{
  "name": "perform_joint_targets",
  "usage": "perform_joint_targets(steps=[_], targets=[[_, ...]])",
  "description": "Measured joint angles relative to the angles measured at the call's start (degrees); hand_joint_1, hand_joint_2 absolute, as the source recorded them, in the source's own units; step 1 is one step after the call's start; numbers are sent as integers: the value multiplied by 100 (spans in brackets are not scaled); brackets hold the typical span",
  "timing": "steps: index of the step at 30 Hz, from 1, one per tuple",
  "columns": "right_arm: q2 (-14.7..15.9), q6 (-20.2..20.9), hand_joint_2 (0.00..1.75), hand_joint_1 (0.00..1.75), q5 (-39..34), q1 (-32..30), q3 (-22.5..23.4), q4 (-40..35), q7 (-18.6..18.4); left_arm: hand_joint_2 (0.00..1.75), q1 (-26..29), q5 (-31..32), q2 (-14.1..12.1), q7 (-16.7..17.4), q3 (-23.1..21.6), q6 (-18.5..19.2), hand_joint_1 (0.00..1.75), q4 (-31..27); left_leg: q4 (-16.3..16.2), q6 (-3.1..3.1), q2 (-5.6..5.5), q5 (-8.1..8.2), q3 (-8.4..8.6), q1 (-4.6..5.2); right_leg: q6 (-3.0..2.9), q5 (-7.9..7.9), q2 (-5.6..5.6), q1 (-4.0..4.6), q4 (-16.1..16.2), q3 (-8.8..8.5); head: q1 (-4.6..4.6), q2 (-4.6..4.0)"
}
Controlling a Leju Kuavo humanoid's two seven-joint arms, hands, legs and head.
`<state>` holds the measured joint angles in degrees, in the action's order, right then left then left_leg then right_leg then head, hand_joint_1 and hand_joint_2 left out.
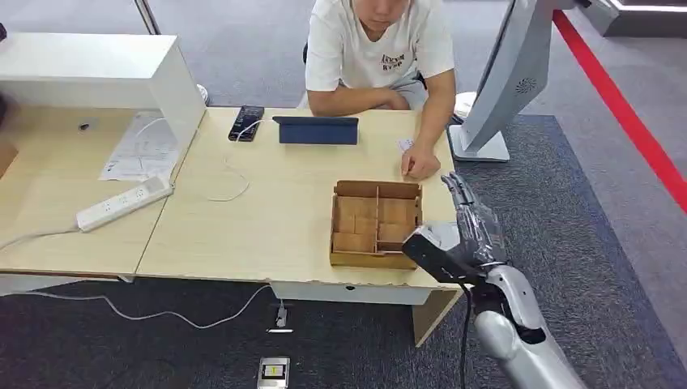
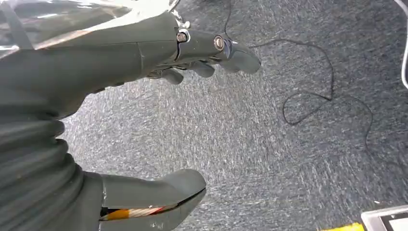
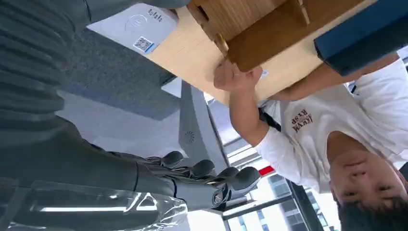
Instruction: Pass the card to the sensor for recognition and then transmit it.
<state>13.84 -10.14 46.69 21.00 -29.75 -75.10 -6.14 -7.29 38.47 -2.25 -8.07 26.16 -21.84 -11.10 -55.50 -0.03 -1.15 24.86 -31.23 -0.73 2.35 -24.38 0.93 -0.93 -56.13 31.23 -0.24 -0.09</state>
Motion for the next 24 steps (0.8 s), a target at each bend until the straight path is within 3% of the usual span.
perform_joint_targets(steps=[10,24], targets=[[-151,-367,175,0,352,159,-151,901,-120,175,-24,63,24,4,0,-9,0,0,1,0,-1,-1,-1,0,0,0,0,0,-1,0,0,0],[-293,-179,175,0,266,259,-177,1587,-89,175,-69,59,28,37,0,-7,0,0,1,0,-1,0,-1,0,0,0,0,0,-1,1,0,0]])
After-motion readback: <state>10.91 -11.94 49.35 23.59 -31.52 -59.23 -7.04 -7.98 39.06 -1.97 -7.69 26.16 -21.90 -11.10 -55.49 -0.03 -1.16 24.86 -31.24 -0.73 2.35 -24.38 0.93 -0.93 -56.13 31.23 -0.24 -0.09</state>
